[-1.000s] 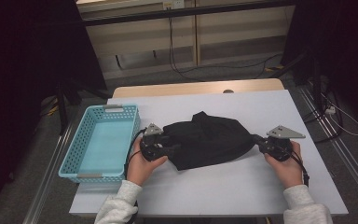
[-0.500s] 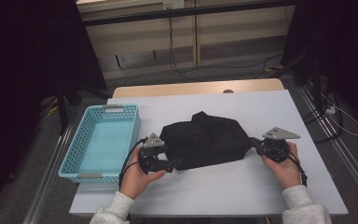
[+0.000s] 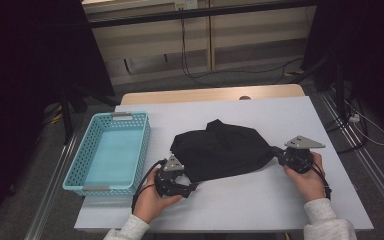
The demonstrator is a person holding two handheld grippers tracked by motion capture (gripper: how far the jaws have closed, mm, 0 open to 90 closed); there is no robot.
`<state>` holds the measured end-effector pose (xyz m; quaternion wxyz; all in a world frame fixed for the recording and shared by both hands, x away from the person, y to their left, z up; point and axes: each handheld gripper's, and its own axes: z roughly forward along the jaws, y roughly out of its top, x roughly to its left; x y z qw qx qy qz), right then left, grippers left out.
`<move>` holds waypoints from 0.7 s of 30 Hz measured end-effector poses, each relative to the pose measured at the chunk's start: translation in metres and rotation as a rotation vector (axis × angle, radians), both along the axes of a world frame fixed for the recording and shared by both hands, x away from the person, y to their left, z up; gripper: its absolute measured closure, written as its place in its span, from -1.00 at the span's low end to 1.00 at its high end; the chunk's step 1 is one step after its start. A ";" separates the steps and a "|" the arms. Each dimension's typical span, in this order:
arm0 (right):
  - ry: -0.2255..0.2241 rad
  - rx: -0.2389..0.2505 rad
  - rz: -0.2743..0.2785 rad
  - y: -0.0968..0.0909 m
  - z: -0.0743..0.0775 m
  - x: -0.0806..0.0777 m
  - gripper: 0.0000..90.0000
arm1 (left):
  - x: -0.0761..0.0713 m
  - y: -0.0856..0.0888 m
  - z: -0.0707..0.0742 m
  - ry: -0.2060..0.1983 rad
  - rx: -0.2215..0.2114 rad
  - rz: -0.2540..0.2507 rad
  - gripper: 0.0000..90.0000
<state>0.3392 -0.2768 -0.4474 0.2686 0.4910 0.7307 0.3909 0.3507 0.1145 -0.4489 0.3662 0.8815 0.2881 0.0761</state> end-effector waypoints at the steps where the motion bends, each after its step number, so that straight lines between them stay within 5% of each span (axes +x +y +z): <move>1: 0.002 0.001 0.002 0.000 0.000 0.000 0.95 | 0.001 -0.001 -0.001 -0.004 0.006 0.007 -0.36; 6: -0.001 0.002 0.003 0.000 0.000 0.000 0.95 | 0.010 0.000 -0.002 -0.022 0.001 0.068 -0.14; 9: -0.004 0.011 0.002 -0.001 0.001 0.000 0.95 | 0.016 0.001 0.003 0.015 -0.025 0.107 0.34; 14: 0.000 0.024 0.001 -0.003 0.002 -0.001 0.95 | 0.026 0.009 0.024 0.011 -0.062 0.127 0.95; 16: 0.005 0.024 0.004 -0.002 0.002 -0.002 0.95 | 0.029 0.018 0.034 -0.006 -0.083 0.157 1.00; 18: 0.019 0.017 0.024 0.000 0.002 -0.004 0.93 | 0.030 0.024 0.039 0.021 -0.111 0.183 1.00; 21: 0.023 -0.013 0.047 0.004 0.001 -0.005 0.91 | 0.029 0.022 0.033 0.036 -0.107 0.163 0.97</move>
